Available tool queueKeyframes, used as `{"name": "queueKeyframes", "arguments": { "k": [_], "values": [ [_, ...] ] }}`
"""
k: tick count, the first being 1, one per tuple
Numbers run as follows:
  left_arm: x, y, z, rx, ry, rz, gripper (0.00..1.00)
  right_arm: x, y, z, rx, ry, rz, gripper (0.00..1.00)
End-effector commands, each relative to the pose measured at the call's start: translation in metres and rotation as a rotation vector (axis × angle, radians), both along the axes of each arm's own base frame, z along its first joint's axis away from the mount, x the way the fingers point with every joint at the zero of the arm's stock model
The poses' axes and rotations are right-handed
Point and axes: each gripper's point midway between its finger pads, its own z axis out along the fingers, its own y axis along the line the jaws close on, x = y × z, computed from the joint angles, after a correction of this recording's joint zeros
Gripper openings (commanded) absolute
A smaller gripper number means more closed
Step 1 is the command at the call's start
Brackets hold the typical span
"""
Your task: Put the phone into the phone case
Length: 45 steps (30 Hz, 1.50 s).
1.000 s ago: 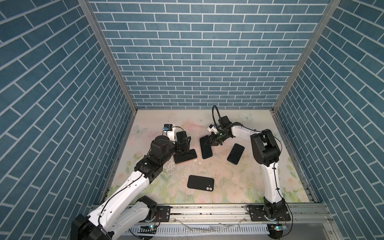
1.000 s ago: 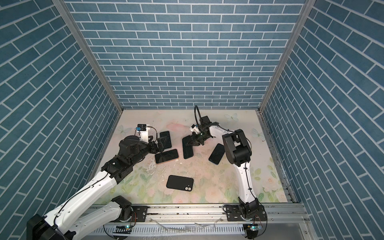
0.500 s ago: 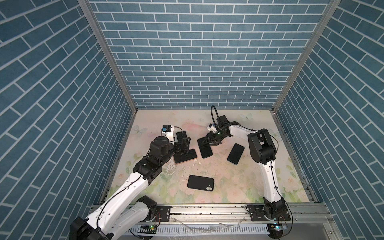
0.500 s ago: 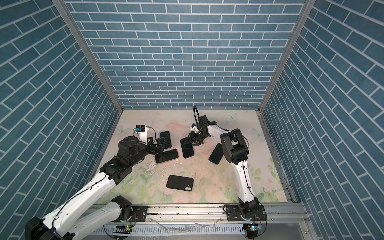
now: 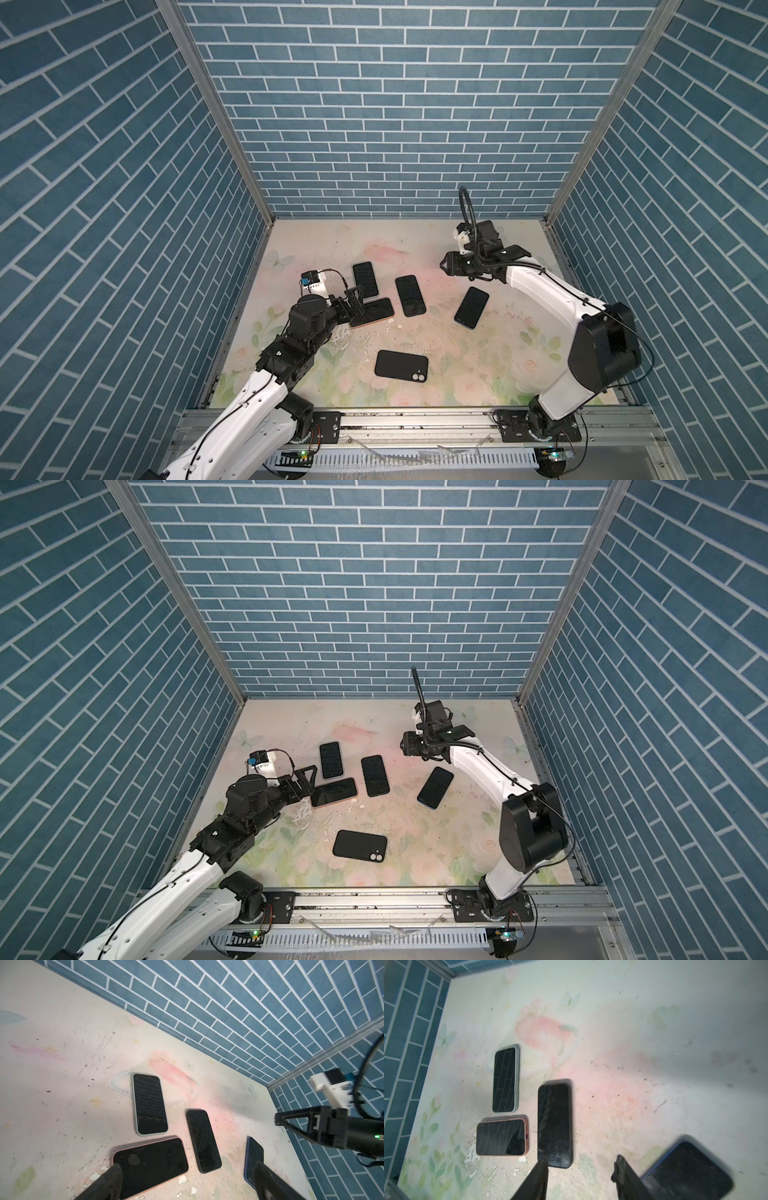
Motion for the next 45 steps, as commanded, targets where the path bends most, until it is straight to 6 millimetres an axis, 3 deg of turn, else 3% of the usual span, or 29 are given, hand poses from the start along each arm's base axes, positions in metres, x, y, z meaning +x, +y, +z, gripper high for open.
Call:
{"name": "queueKeyframes", "arguments": {
  "k": [1, 3, 8, 11, 14, 19, 22, 25, 30, 34, 37, 45],
  "values": [
    [-0.005, -0.007, -0.011, 0.042, 0.074, -0.06, 1.0, -0.007, -0.029, -0.002, -0.112, -0.067, -0.048, 0.52],
    [-0.008, -0.012, -0.026, 0.068, 0.141, -0.09, 1.0, -0.018, -0.033, -0.001, -0.097, -0.071, -0.036, 0.52],
    [-0.018, -0.025, -0.06, 0.144, 0.353, -0.187, 0.97, -0.044, -0.044, -0.022, -0.091, 0.004, -0.021, 0.52],
    [-0.028, -0.032, -0.074, 0.16, 0.442, -0.235, 0.96, -0.056, -0.04, -0.034, -0.041, 0.077, 0.008, 0.53],
    [-0.038, -0.037, -0.076, 0.175, 0.512, -0.272, 0.97, -0.068, -0.036, -0.04, -0.003, 0.126, 0.028, 0.54],
    [-0.061, -0.038, -0.075, 0.164, 0.685, -0.292, 0.97, -0.074, -0.046, -0.039, 0.057, 0.182, -0.055, 0.55],
    [-0.067, -0.042, -0.062, 0.134, 0.737, -0.304, 0.97, -0.079, -0.063, -0.035, 0.026, 0.222, -0.116, 0.55],
    [-0.059, -0.056, -0.043, 0.081, 0.705, -0.334, 0.97, -0.075, -0.086, -0.033, -0.034, 0.231, -0.172, 0.57],
    [-0.041, -0.099, -0.034, -0.02, 0.639, -0.388, 0.97, -0.049, -0.105, -0.046, -0.081, 0.247, -0.186, 0.81],
    [-0.042, -0.142, -0.043, -0.05, 0.589, -0.452, 0.97, -0.023, -0.104, -0.071, -0.112, 0.289, -0.144, 0.83],
    [-0.043, -0.163, -0.048, -0.067, 0.579, -0.471, 0.97, -0.021, -0.103, -0.082, -0.106, 0.351, -0.154, 0.83],
    [-0.03, -0.179, -0.054, 0.062, 0.571, -0.489, 0.94, -0.032, -0.098, -0.096, -0.025, 0.403, -0.22, 0.83]
  ]
}}
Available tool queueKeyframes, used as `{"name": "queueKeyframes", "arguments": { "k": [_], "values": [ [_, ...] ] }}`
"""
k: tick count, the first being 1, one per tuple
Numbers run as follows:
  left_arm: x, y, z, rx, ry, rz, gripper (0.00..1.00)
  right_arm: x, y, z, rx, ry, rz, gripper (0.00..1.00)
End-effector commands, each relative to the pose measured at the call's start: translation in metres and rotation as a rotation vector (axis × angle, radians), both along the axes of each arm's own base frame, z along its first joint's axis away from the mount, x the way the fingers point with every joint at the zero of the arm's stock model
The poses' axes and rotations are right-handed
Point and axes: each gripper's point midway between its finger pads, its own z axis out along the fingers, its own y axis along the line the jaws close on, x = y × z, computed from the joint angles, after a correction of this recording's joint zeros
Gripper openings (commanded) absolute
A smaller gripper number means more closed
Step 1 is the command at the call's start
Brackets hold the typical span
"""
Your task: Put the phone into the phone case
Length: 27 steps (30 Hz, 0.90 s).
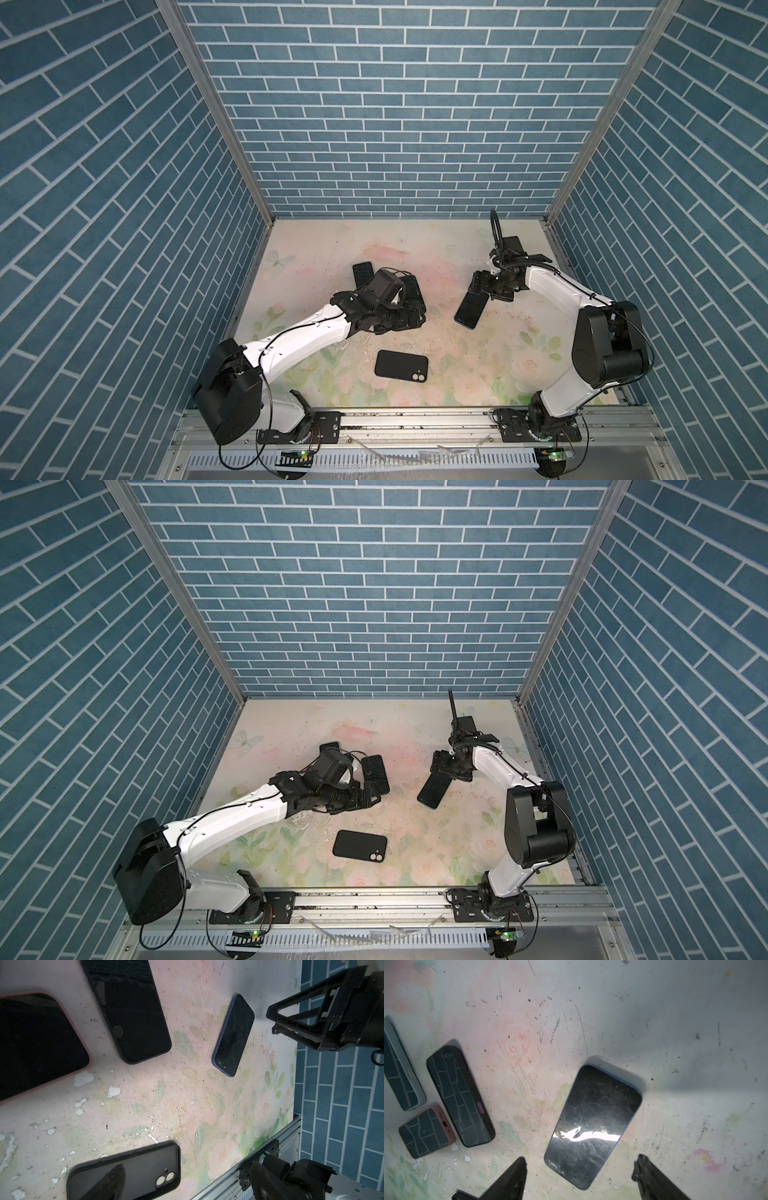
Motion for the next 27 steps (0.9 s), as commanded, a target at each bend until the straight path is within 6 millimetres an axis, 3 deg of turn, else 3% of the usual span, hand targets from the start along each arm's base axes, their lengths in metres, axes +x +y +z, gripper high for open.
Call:
{"name": "queueKeyframes", "arguments": {
  "k": [1, 5, 13, 19, 23, 27],
  "values": [
    [0.012, -0.013, 0.008, -0.011, -0.051, -0.016, 0.94, 0.003, 0.003, 0.009, 0.027, -0.021, -0.001, 0.83],
    [0.011, -0.03, -0.003, -0.074, 0.002, 0.012, 0.94, 0.028, -0.002, 0.008, -0.051, -0.034, 0.082, 0.84],
    [0.013, -0.059, -0.013, -0.154, 0.045, 0.044, 0.96, 0.076, -0.011, -0.021, -0.123, -0.006, 0.153, 0.85],
    [0.006, -0.078, -0.031, -0.183, 0.08, 0.058, 0.96, 0.077, 0.0, -0.039, -0.042, 0.058, 0.203, 0.85],
    [0.001, -0.095, -0.042, -0.202, 0.119, 0.061, 0.96, 0.069, 0.008, -0.046, 0.014, 0.097, 0.218, 0.85],
    [-0.002, -0.099, -0.058, -0.212, 0.146, 0.092, 0.95, 0.054, 0.012, -0.054, 0.048, 0.157, 0.218, 0.85]
  ]
}}
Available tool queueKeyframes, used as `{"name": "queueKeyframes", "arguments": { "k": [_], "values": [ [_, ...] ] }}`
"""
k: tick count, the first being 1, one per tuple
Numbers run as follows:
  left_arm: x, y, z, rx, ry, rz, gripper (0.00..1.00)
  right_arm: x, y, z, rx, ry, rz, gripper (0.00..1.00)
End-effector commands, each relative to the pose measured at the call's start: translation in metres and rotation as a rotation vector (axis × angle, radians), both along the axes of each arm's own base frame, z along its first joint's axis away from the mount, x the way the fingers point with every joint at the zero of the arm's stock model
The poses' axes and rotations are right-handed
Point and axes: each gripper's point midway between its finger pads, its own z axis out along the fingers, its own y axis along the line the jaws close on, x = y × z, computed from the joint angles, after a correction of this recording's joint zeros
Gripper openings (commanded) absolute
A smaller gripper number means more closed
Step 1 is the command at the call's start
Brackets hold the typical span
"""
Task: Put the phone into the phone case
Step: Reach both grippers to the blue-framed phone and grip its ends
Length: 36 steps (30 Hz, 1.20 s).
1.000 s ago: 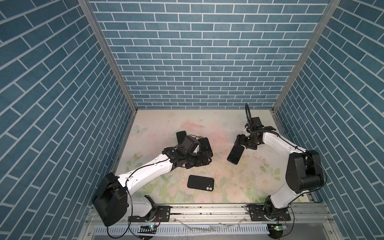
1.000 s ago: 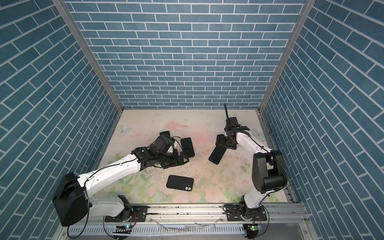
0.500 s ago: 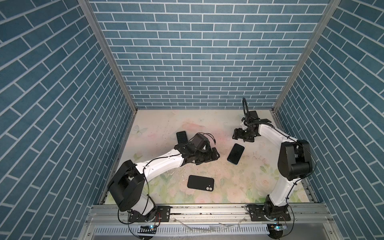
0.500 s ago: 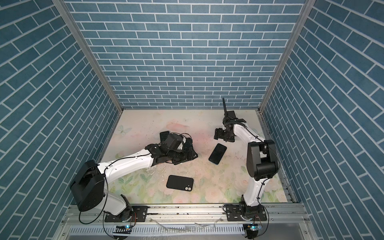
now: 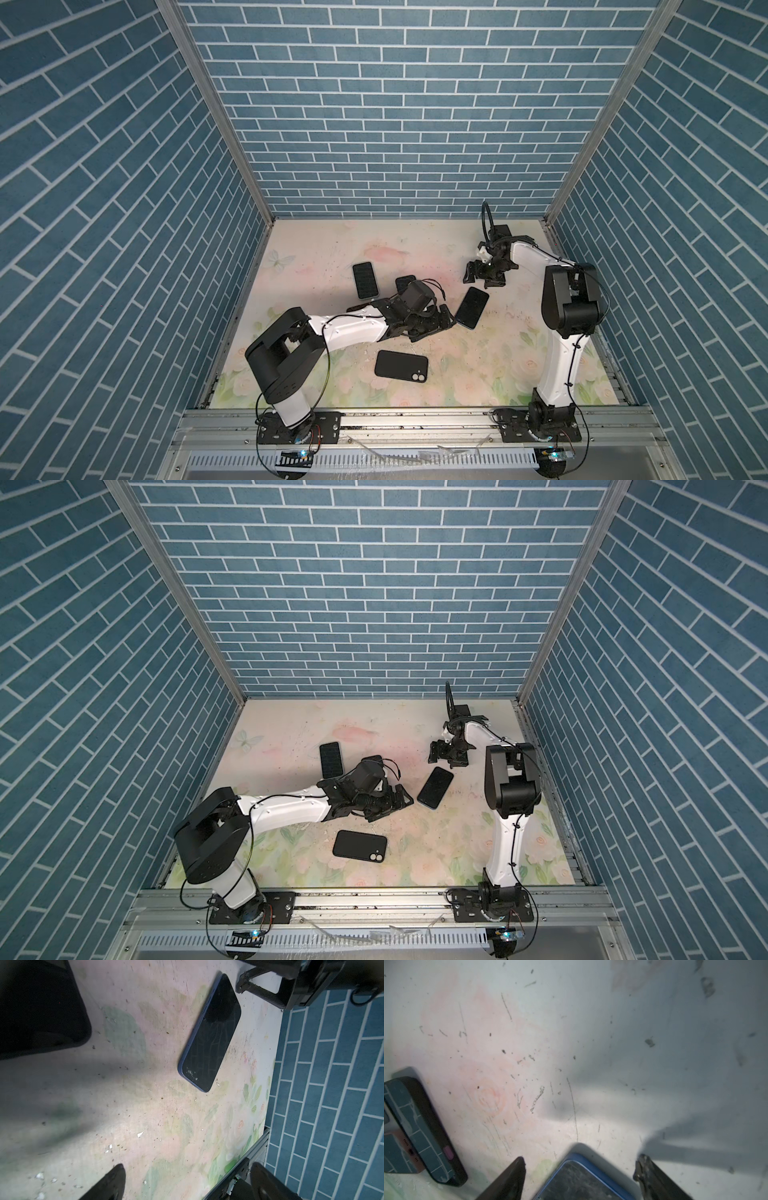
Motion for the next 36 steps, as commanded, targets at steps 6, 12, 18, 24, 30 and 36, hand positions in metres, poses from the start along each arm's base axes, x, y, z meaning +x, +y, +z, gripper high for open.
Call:
{"name": "queueKeyframes", "arguments": {
  "k": [6, 12, 18, 24, 30, 36],
  "values": [
    [-0.002, -0.001, -0.014, -0.033, 0.007, 0.073, 0.95, -0.047, 0.009, -0.004, 0.067, 0.104, 0.022, 0.85],
    [-0.011, -0.005, -0.022, -0.03, 0.001, 0.075, 0.94, -0.084, 0.017, -0.007, 0.089, 0.166, 0.017, 0.85],
    [-0.01, -0.006, -0.031, -0.022, -0.012, 0.086, 0.92, -0.12, 0.038, -0.004, 0.114, 0.186, 0.039, 0.85],
    [-0.009, 0.001, -0.054, 0.026, -0.009, 0.101, 0.89, -0.145, 0.049, 0.003, 0.178, 0.198, 0.033, 0.84],
    [-0.009, 0.007, -0.069, 0.047, -0.01, 0.121, 0.86, -0.165, 0.05, 0.012, 0.226, 0.214, 0.041, 0.84],
    [-0.008, 0.005, -0.072, 0.045, -0.005, 0.119, 0.86, -0.173, 0.06, 0.033, 0.322, 0.176, 0.074, 0.81]
  ]
}}
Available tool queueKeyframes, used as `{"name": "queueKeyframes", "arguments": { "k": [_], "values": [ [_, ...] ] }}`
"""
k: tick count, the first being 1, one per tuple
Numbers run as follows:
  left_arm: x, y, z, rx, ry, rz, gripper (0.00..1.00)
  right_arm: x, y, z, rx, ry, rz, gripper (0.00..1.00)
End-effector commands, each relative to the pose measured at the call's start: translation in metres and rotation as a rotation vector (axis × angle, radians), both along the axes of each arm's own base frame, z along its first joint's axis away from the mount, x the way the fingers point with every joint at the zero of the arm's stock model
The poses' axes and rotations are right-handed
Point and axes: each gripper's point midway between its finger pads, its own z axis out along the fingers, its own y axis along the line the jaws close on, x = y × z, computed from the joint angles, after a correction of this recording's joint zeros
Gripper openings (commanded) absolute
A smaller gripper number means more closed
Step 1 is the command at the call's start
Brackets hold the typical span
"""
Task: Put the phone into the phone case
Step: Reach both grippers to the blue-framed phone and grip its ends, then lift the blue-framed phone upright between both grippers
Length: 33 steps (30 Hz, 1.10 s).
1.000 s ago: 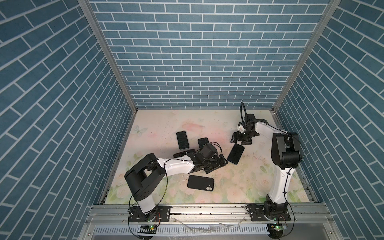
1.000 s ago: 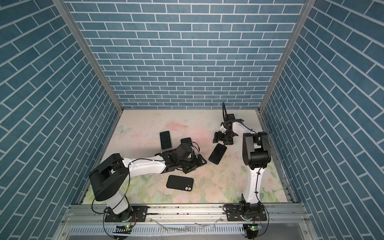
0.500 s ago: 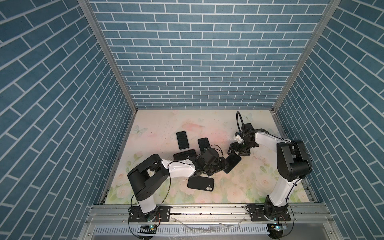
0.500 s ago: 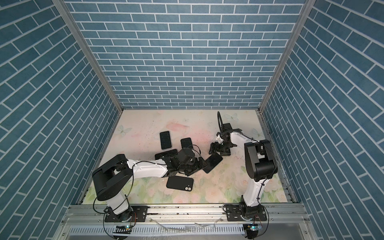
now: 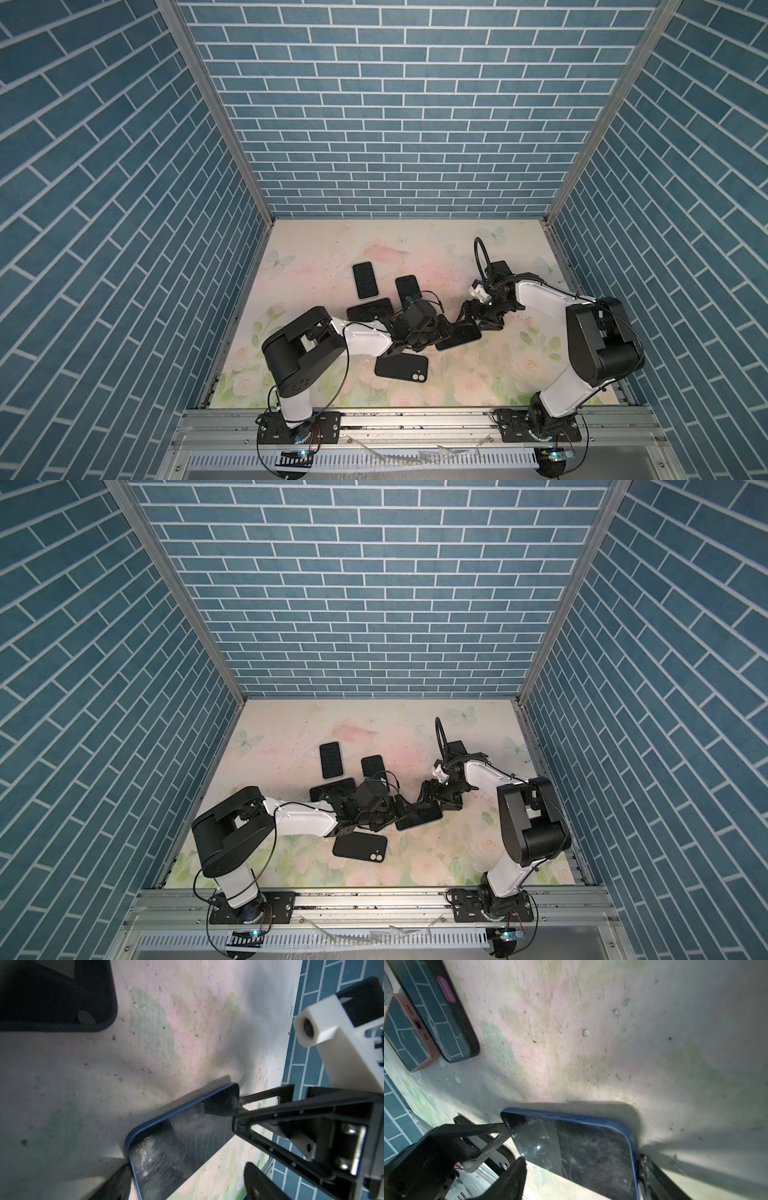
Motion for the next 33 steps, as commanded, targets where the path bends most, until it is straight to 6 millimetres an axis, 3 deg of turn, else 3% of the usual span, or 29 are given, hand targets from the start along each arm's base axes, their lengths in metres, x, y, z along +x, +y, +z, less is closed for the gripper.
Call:
{"name": "queueKeyframes", "arguments": {
  "k": [1, 7, 11, 25, 33],
  "values": [
    [-0.007, 0.009, -0.03, 0.067, 0.034, -0.003, 0.86, -0.012, 0.027, 0.037, 0.186, -0.007, 0.031, 0.81],
    [-0.005, 0.011, -0.029, 0.069, 0.033, -0.008, 0.86, -0.012, 0.034, 0.078, 0.273, -0.118, 0.049, 0.78],
    [-0.002, 0.013, -0.023, 0.082, 0.016, -0.022, 0.86, -0.016, 0.037, 0.092, 0.31, -0.144, 0.062, 0.75],
    [0.014, 0.024, -0.006, 0.098, -0.029, -0.034, 0.86, -0.025, 0.04, 0.087, 0.352, -0.129, 0.087, 0.46],
    [0.022, 0.025, 0.001, 0.079, -0.042, -0.021, 0.86, -0.022, 0.037, 0.075, 0.31, -0.1, 0.073, 0.12]
  ]
}}
